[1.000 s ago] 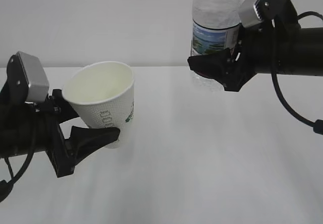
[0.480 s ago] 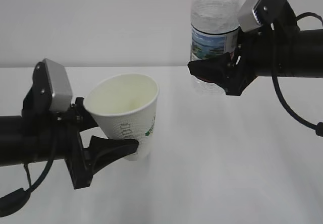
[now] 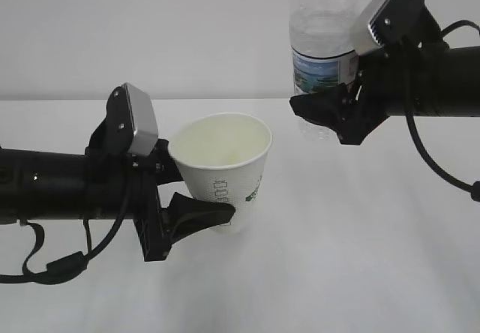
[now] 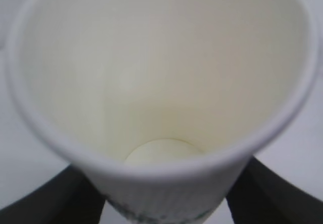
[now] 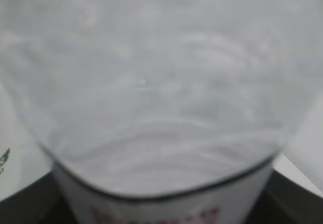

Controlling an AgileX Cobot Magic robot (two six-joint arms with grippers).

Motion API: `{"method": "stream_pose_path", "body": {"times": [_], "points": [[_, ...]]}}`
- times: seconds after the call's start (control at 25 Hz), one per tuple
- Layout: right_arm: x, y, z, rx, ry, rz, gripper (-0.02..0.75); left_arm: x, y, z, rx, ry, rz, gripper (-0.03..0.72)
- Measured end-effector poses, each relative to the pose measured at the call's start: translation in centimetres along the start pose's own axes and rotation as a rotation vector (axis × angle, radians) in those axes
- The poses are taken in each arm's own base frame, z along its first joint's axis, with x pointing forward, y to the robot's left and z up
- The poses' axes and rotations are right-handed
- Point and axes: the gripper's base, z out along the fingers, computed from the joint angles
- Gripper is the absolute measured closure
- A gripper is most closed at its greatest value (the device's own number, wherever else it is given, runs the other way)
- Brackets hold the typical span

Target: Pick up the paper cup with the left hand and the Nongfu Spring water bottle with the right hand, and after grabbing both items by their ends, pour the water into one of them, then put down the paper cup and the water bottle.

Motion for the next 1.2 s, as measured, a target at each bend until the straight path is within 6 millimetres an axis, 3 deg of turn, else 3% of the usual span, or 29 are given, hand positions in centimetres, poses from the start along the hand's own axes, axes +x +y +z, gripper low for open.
{"method": "stream_pose_path", "body": {"times": [0.76,1.0,1.2], "points": [[0.8,-0.8,-0.1,0.071,0.099,-0.306,0.214,0.6,0.7,0.9,-0.004,0.004,-0.034,0.191],[1.0,-1.1,-0.1,0.094,0.135,-0.380,0.214,-0.5,1.3,1.2,-0.010,-0.036,-0.018,0.192],[0.0,-1.9,-0.1,0.126,0.125,-0.434,0.214,-1.5,1.2,1.8,0.004,-0.049,0.003,0.192]]}}
